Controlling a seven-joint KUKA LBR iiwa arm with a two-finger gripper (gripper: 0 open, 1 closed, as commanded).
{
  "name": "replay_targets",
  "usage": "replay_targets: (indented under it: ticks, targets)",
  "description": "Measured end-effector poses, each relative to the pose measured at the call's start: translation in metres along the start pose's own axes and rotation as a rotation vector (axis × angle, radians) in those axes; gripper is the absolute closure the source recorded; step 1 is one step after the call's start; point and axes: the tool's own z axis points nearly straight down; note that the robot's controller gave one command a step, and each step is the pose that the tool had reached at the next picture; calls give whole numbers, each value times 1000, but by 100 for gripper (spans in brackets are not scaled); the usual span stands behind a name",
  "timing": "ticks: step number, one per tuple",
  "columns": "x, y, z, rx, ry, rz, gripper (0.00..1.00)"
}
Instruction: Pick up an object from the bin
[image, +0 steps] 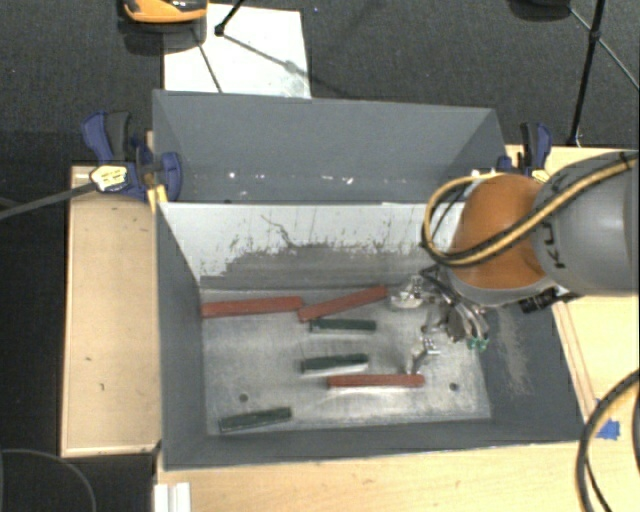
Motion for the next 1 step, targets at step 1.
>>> replay_targets:
  ticks: [1]
  targets:
    - [20, 41, -1, 3, -3, 21, 0]
